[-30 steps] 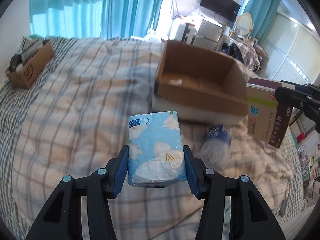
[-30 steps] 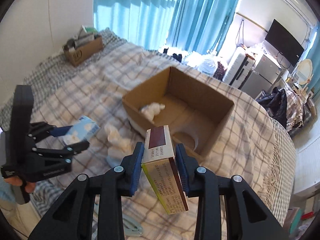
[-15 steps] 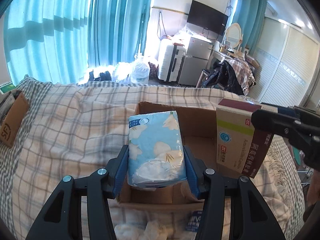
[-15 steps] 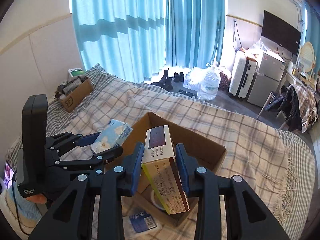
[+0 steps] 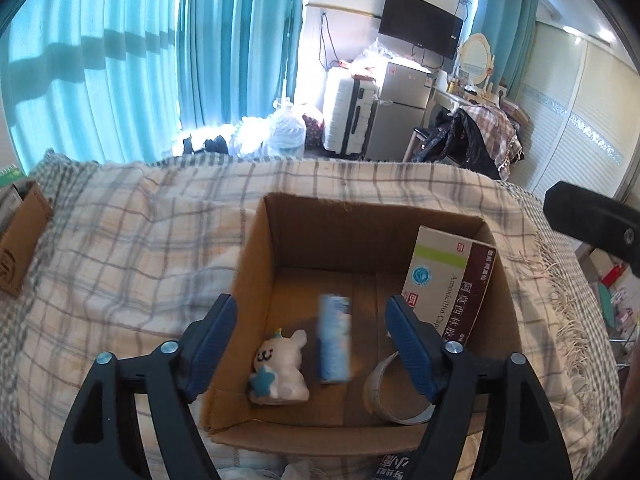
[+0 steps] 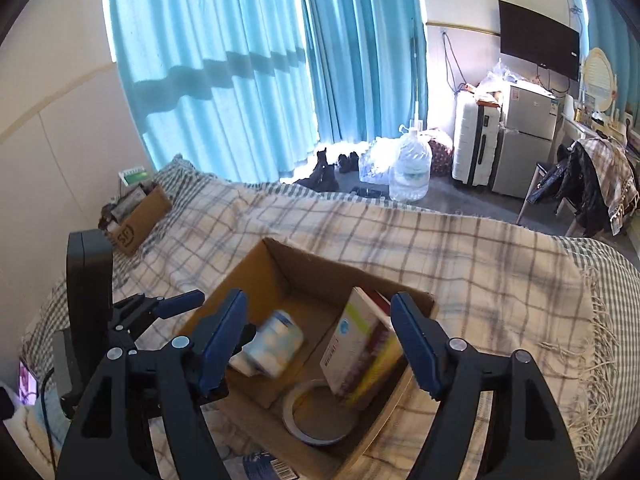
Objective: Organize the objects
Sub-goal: 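Carry the tissue pack and medicine box into the box and release both, then grasp the pale blue plastic clip with the right tool and lift it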
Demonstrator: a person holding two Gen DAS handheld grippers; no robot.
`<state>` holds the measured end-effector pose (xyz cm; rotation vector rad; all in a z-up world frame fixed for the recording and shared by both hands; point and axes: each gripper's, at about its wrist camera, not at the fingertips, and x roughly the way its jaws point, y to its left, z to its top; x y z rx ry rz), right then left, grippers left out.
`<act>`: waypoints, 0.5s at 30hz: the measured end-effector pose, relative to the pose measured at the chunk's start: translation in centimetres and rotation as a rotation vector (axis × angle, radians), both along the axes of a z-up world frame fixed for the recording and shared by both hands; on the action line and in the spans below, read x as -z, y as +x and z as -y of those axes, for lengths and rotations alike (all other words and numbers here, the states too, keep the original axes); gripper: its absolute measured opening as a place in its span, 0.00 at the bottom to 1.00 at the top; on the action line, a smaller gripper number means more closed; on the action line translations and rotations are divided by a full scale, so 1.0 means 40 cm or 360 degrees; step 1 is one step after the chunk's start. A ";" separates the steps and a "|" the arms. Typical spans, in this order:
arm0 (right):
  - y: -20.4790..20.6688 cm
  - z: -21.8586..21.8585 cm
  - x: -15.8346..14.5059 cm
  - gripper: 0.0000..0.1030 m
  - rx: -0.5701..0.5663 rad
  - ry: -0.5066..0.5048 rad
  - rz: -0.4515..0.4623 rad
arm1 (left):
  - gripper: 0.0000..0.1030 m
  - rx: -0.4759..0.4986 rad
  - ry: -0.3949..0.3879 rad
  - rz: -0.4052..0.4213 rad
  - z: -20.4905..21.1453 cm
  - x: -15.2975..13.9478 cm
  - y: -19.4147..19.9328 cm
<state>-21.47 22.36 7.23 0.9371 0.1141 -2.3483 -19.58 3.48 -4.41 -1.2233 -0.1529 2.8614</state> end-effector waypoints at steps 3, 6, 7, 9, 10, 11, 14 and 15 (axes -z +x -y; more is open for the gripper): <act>0.034 -0.013 -0.041 0.71 0.0045 0.0046 -0.0048 | 0.79 -0.0007 -0.0016 -0.0024 0.002 -0.047 0.031; 0.097 -0.025 -0.087 0.75 0.0059 0.0080 -0.0117 | 0.81 -0.0029 -0.0025 -0.0065 0.018 -0.102 0.083; 0.118 -0.030 -0.098 0.79 0.0064 0.0082 -0.0135 | 0.84 -0.0038 -0.0036 -0.0075 0.024 -0.118 0.102; 0.172 -0.052 -0.113 0.86 0.0080 0.0075 -0.0162 | 0.97 -0.0079 -0.0064 -0.0106 0.034 -0.151 0.144; 0.202 -0.065 -0.114 0.90 0.0090 0.0074 -0.0168 | 1.00 -0.0096 -0.0070 -0.0132 0.040 -0.164 0.170; 0.228 -0.075 -0.111 0.90 0.0098 0.0081 -0.0170 | 1.00 -0.0106 -0.0071 -0.0154 0.045 -0.174 0.193; 0.303 -0.099 -0.092 0.90 0.0123 0.0136 -0.0169 | 1.00 -0.0117 -0.0085 -0.0166 0.063 -0.190 0.273; 0.328 -0.105 -0.087 0.90 0.0131 0.0144 -0.0168 | 1.00 -0.0129 -0.0099 -0.0167 0.067 -0.190 0.297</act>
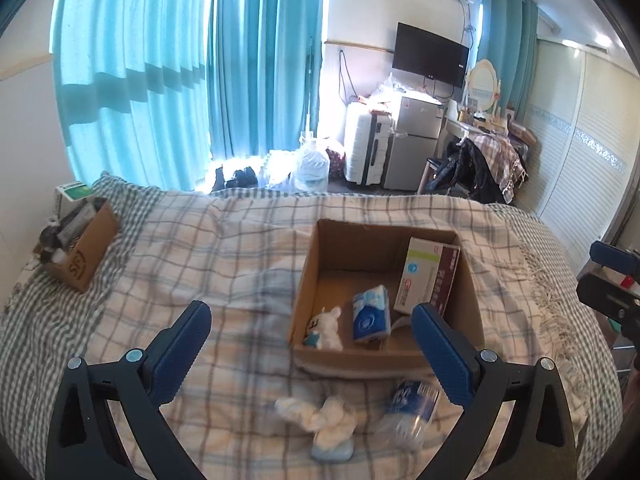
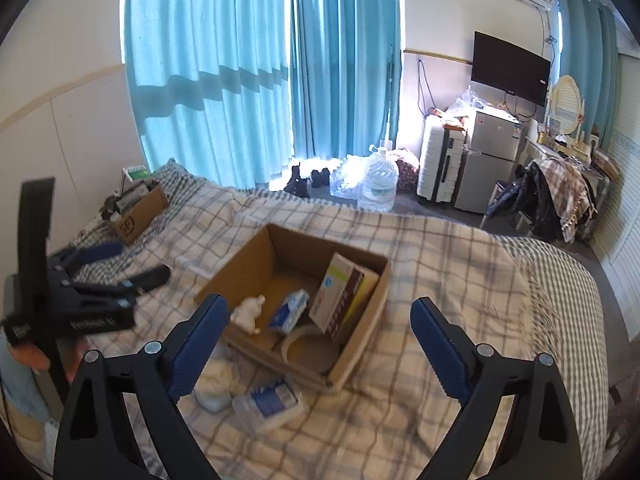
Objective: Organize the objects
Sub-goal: 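Grasp the pale blue plastic clip with the right tool and lift it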
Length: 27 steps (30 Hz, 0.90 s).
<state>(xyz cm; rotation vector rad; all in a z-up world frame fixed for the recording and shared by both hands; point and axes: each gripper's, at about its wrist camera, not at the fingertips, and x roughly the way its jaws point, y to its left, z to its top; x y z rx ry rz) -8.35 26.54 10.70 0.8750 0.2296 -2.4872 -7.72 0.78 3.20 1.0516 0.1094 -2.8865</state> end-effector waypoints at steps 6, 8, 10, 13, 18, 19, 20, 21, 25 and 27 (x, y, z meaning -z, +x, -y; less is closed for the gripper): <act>0.141 0.007 0.034 0.90 -0.0011 0.0031 -0.0001 | 1.00 -0.0041 -0.0003 0.0038 0.030 0.045 0.138; 0.177 0.020 0.056 0.90 -0.0034 0.0033 0.0014 | 1.00 -0.0068 0.0003 0.0050 0.041 0.076 0.185; 0.210 0.033 0.089 0.90 -0.0052 0.0046 0.0037 | 1.00 -0.0097 0.0015 0.0072 0.055 0.112 0.226; 0.254 0.054 0.168 0.90 -0.0068 0.0103 0.0113 | 1.00 -0.0140 0.0021 0.0118 0.073 0.175 0.285; 0.280 0.105 0.304 0.90 -0.0108 0.0317 0.0266 | 1.00 -0.0193 -0.0015 0.0249 0.093 0.284 0.358; 0.282 0.115 0.327 0.90 -0.0125 0.0341 0.0299 | 1.00 -0.0184 -0.0011 0.0267 0.095 0.300 0.367; 0.284 0.124 0.347 0.90 -0.0134 0.0362 0.0335 | 1.00 -0.0170 -0.0003 0.0278 0.094 0.313 0.374; 0.286 0.133 0.367 0.90 -0.0146 0.0388 0.0372 | 1.00 -0.0147 0.0009 0.0298 0.092 0.327 0.374; 0.302 0.175 0.425 0.90 -0.0215 0.0500 0.0465 | 1.00 -0.0107 -0.0030 0.0366 0.088 0.369 0.358; 0.318 0.197 0.454 0.90 -0.0261 0.0566 0.0498 | 1.00 -0.0093 -0.0019 0.0400 0.090 0.384 0.348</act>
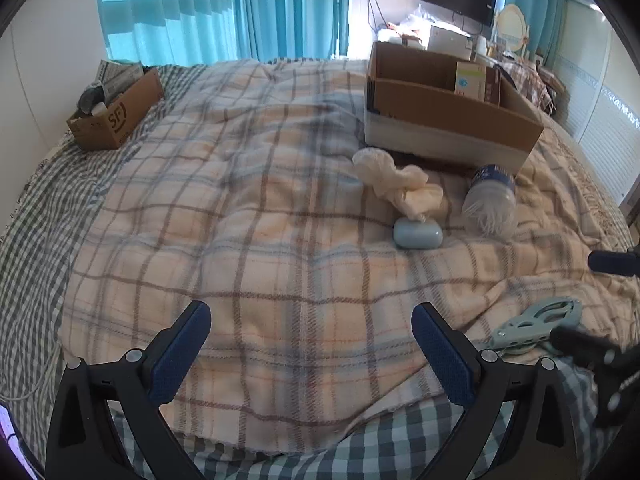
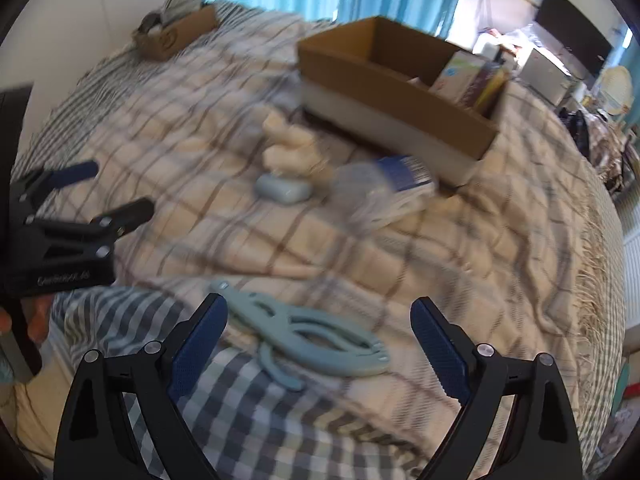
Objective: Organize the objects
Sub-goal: 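Grasp the pale blue plastic clip with the right tool and lift it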
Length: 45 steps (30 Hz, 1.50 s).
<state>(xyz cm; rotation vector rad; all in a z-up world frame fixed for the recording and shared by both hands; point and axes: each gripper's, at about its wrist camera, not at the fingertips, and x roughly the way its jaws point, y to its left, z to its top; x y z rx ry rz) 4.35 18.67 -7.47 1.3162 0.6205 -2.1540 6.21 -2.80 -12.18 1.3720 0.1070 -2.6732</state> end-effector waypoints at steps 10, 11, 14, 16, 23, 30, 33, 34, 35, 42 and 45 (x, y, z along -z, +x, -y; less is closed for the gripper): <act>-0.020 0.025 0.041 0.87 0.0030 0.0141 -0.0024 | 1.00 -0.0026 0.0062 0.0085 0.017 0.031 -0.002; -0.022 0.024 0.037 0.86 0.0033 0.0136 -0.0039 | 1.00 -0.0028 0.0061 0.0087 0.017 0.031 -0.002; -0.029 0.030 0.043 0.85 0.0037 0.0159 -0.0042 | 1.00 -0.0033 0.0058 0.0087 0.016 0.030 -0.002; -0.022 0.044 0.055 0.84 -0.0018 0.0177 0.0003 | 1.00 -0.0038 0.0053 0.0089 0.016 0.029 -0.002; -0.019 0.071 0.095 0.70 -0.0108 0.0211 0.0085 | 1.00 -0.0057 0.0040 0.0102 0.019 0.034 -0.002; -0.030 0.057 0.050 0.28 -0.0108 0.0175 0.0022 | 1.00 -0.0067 0.0036 0.0109 0.022 0.038 0.000; -0.058 0.054 0.035 0.22 -0.0088 0.0186 -0.0007 | 1.00 -0.0078 0.0035 0.0120 0.025 0.047 -0.004; -0.070 0.054 0.034 0.20 -0.0084 0.0194 -0.0016 | 1.00 -0.0080 0.0037 0.0125 0.026 0.050 -0.005; -0.081 0.054 0.034 0.19 -0.0077 0.0199 -0.0024 | 1.00 -0.0081 0.0039 0.0124 0.026 0.051 -0.006; -0.118 0.028 -0.022 0.17 -0.0044 -0.0002 0.0021 | 1.00 -0.0043 0.0038 0.0104 0.009 0.049 -0.012; -0.143 0.023 -0.060 0.12 -0.0041 -0.0118 0.0047 | 1.00 -0.0025 0.0052 0.0102 -0.007 0.044 -0.026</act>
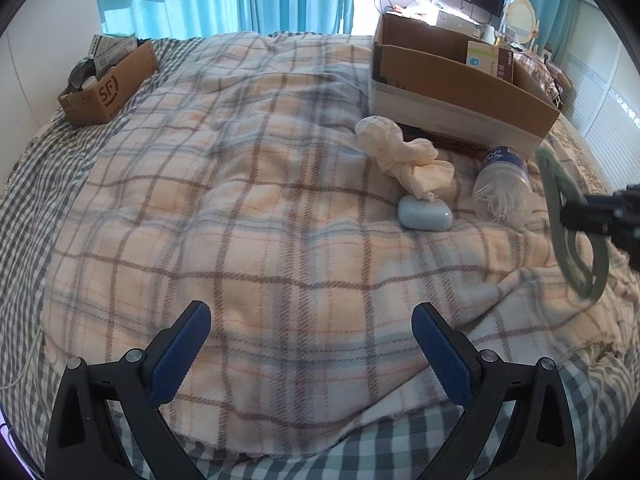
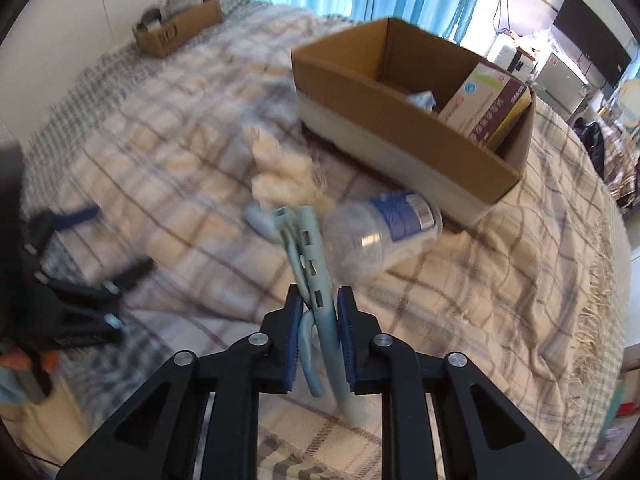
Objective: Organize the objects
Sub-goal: 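Grasp the pale blue plastic clip with the right tool and lift it, then grasp the white cloth with the left tool while the right tool holds the clip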
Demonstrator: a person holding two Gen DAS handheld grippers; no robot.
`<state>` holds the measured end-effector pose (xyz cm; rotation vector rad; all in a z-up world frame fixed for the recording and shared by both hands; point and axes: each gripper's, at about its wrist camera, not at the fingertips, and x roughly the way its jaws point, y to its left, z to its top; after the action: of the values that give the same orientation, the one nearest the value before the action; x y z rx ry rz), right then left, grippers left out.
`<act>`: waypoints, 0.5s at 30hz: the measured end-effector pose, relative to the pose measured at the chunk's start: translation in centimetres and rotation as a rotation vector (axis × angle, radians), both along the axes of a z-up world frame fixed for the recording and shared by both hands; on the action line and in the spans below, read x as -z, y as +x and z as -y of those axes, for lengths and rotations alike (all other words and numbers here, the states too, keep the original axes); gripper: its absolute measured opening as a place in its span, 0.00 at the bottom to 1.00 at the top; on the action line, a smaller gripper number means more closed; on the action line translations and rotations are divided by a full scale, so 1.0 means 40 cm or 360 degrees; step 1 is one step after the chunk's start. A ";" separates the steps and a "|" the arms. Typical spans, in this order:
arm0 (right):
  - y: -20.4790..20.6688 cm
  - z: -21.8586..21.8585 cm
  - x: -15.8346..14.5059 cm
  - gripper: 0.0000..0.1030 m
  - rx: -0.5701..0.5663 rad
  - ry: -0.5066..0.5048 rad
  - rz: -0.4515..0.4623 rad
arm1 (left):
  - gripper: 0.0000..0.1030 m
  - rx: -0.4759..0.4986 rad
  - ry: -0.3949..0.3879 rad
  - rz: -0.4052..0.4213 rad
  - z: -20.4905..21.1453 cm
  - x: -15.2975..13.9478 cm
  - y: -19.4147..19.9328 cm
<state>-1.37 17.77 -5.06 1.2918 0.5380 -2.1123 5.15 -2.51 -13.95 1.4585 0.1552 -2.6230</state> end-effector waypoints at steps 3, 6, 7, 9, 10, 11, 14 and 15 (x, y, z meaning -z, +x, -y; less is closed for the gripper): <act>-0.025 0.018 -0.023 0.12 -0.0023 -0.0017 -0.0027 | 1.00 -0.0014 -0.0052 -0.0030 -0.016 -0.014 -0.030; -0.056 0.034 -0.029 0.12 -0.0054 -0.0027 -0.0040 | 1.00 0.0003 -0.0037 -0.0059 -0.029 -0.027 -0.066; -0.066 0.035 -0.031 0.12 -0.0052 -0.0034 -0.0046 | 1.00 0.0011 -0.0034 -0.0069 -0.035 -0.031 -0.082; -0.082 0.019 -0.038 0.12 -0.0023 -0.0072 -0.0046 | 1.00 0.0032 -0.0035 -0.0087 -0.050 -0.039 -0.116; -0.090 0.008 -0.043 0.12 -0.0004 -0.0095 -0.0037 | 1.00 0.0048 -0.0026 -0.0107 -0.060 -0.044 -0.141; -0.097 -0.003 -0.048 0.12 0.0015 -0.0113 -0.0034 | 1.00 0.0063 -0.0014 -0.0119 -0.067 -0.046 -0.157; -0.121 -0.028 -0.052 0.12 0.0087 -0.0124 -0.0037 | 1.00 0.0117 0.0031 -0.0144 -0.093 -0.044 -0.225; -0.128 -0.034 -0.048 0.12 0.0106 -0.0128 -0.0032 | 1.00 0.0135 0.0043 -0.0143 -0.102 -0.038 -0.246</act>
<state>-6.49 19.11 -3.13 1.2604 0.4189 -2.1809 -4.69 1.55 -12.44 1.3856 0.1414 -2.7662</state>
